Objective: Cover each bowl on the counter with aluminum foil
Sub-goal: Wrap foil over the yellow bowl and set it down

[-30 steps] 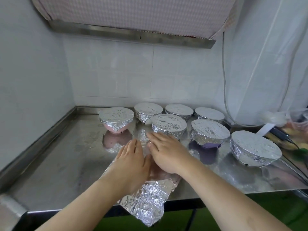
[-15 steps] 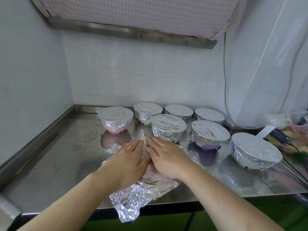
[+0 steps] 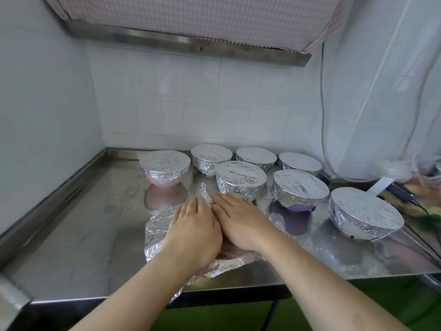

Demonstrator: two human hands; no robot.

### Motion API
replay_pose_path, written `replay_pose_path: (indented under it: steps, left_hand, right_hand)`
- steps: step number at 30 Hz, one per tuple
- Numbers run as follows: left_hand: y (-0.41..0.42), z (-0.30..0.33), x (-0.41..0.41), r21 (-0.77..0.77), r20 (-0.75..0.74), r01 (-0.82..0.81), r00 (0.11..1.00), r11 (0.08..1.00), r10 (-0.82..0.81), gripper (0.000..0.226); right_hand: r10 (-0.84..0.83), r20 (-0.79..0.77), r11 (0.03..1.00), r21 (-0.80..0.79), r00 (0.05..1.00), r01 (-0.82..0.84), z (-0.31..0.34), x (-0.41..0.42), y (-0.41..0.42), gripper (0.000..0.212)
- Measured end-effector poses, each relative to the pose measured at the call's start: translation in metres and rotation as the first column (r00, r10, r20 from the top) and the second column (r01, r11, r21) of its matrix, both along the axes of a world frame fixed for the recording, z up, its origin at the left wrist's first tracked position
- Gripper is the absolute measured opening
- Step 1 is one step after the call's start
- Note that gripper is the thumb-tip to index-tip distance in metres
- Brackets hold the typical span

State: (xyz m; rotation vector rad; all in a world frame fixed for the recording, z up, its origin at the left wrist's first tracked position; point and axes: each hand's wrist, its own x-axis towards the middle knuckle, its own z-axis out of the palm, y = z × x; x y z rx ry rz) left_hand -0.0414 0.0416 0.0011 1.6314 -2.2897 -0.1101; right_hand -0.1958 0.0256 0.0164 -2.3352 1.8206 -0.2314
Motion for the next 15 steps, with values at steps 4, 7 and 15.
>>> replay_pose_path:
  steps: [4, 7, 15]
  left_hand:
    - [-0.002, -0.002, -0.003, -0.006, 0.084, -0.006, 0.996, 1.0, 0.006, 0.102]
    - [-0.002, -0.005, 0.003, -0.024, 0.154, 0.097, 0.984, 0.995, -0.092, 0.096]
    - [0.0, 0.0, -0.005, 0.057, -0.14, -0.08, 0.986, 0.995, 0.087, 0.053]
  right_hand:
    - [-0.039, 0.085, 0.999, -0.003, 0.996, 0.039, 0.008, 0.0, -0.003, 0.06]
    - [-0.002, 0.07, 1.0, -0.024, 0.998, 0.004, 0.011, 0.0, -0.003, 0.055]
    - [0.004, -0.047, 0.999, -0.051, 0.999, -0.006, -0.001, -0.001, -0.006, 0.055]
